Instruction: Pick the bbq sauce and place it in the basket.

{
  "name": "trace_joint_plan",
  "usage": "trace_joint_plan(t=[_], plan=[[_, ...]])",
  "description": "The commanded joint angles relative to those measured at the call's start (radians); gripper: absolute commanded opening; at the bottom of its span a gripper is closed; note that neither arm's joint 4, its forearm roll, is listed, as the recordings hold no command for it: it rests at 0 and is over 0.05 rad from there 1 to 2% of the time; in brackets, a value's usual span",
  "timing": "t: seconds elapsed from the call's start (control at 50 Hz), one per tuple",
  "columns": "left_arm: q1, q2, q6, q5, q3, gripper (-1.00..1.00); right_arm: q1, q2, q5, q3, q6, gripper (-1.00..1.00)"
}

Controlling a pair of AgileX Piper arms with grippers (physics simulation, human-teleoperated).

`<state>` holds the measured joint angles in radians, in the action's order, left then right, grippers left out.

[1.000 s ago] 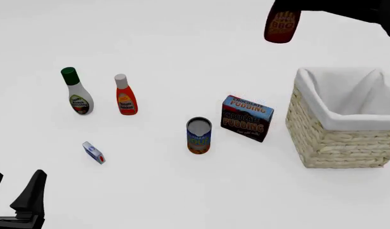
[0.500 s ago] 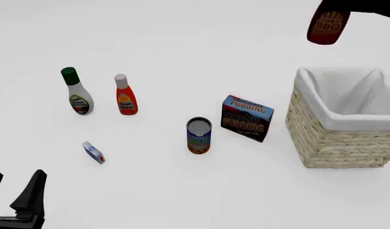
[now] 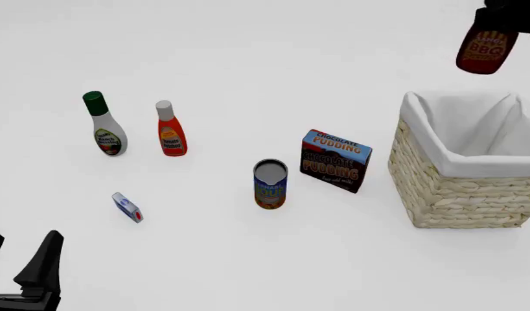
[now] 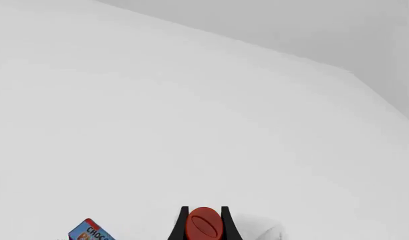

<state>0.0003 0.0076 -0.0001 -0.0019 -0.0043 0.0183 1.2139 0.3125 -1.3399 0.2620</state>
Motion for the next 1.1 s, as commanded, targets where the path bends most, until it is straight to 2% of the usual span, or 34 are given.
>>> trace_joint_plan(t=[0.02,0.52,1.1], plan=[[0.000,0.000,0.000,0.000,0.000,1.00,0.053,-0.011,-0.035,0.048,-0.018,-1.00],[0.000,0.000,0.000,0.000,0.000,1.00,0.142,0.062,-0.158,0.167,-0.011,-1.00],[0.000,0.000,0.000,0.000,0.000,1.00,0.169,0.171,-0.259,0.230,-0.026,-1.00]])
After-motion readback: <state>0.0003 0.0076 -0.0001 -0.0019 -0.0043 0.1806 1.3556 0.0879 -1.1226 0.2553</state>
